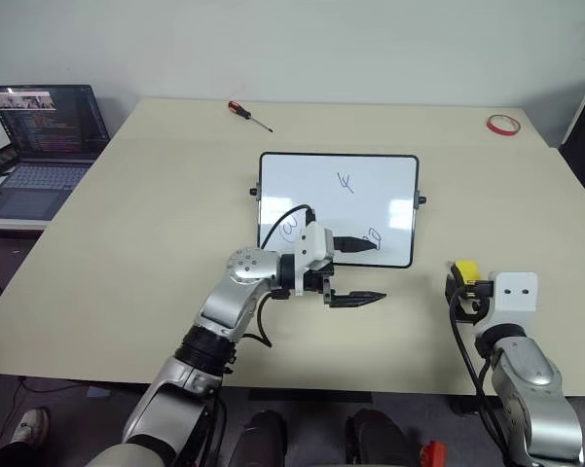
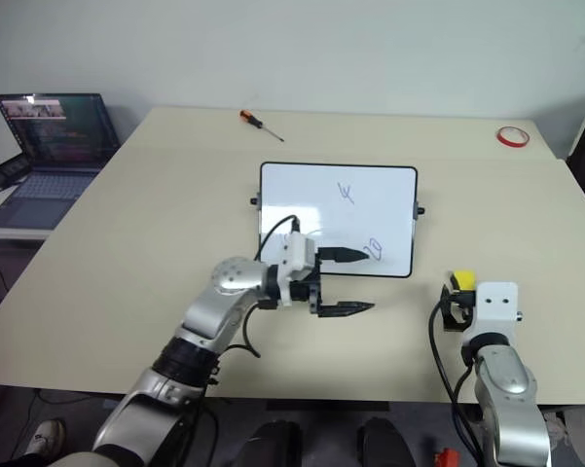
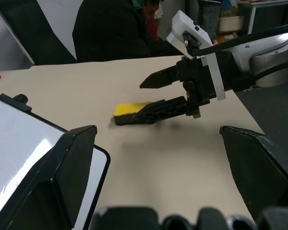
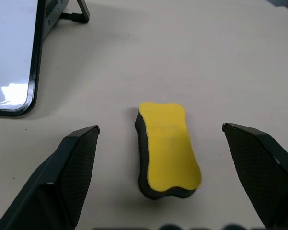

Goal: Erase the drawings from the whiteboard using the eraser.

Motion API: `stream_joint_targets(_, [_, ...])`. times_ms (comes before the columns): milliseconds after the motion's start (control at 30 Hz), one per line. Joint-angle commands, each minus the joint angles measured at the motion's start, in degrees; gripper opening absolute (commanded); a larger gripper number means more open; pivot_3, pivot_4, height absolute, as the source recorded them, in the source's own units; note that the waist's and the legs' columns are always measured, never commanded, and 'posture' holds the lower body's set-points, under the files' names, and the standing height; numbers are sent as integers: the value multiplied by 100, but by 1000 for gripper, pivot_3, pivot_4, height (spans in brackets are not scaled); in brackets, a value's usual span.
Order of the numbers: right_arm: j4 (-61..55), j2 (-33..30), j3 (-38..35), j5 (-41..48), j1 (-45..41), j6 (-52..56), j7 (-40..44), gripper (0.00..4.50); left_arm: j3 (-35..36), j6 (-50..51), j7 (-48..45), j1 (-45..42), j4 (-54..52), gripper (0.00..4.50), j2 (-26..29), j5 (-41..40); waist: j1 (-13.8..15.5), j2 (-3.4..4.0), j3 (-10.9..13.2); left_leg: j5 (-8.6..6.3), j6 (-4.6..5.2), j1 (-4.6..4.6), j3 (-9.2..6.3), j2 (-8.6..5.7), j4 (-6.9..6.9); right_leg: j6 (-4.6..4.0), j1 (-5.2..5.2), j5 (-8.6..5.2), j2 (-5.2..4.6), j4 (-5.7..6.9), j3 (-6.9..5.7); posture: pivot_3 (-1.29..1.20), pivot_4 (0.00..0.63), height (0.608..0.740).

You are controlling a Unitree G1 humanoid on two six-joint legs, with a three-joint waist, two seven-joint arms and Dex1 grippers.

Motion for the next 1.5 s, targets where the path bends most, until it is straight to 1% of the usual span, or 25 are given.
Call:
stream_joint_targets(33, [103,-30,-172,135,-157,80,-29,4479,15,-236,54,-149,2,4500,-160,51,-1,0,0,0,0,0,-1,0,1,0,0,0,0,0,1,0,150,740])
stream_joint_targets(567, [899,4,-560,544,-917,129,-237,4479,94,20,127,76,-399,4500,-82,-57,-3,2,-1,0,0,0,-1,3,5,1,-2,1,0,9,1,0,150,740])
stream_joint_targets(1000, [979,208,-830,1006,-1063,447,-467,4479,109,9,133,-20,-311,4500,-94,-51,-6,4,-1,0,0,2,2,3,7,0,-6,0,0,22,5,0,150,740])
stream_joint_targets(1033, [980,215,-832,1022,-1068,456,-475,4096,108,5,135,-28,-302,4500,-100,-49,-6,4,-1,0,0,2,3,3,8,0,-6,0,0,22,5,0,150,740])
stream_joint_targets(1100, [985,206,-826,1051,-1076,455,-485,3560,109,2,137,-41,-289,4500,-107,-47,-6,4,-1,0,0,2,3,3,9,0,-6,0,0,24,5,0,150,740])
stream_joint_targets(1300, [1020,178,-821,1134,-1113,422,-519,1416,110,1,155,-31,-294,4500,-110,-43,-8,4,-1,0,0,3,3,3,10,0,-8,0,0,29,5,0,150,740])
stream_joint_targets(1333, [1022,173,-818,1139,-1119,418,-523,1331,109,3,162,-28,-299,4500,-112,-43,-7,4,-1,0,0,3,4,3,10,0,-8,0,0,29,6,0,150,740])
stream_joint_targets(1500, [1022,141,-827,1144,-1164,382,-538,1331,108,8,212,-24,-301,4500,-122,-37,-8,4,-1,0,0,3,3,3,10,1,-8,0,0,29,5,0,150,740])
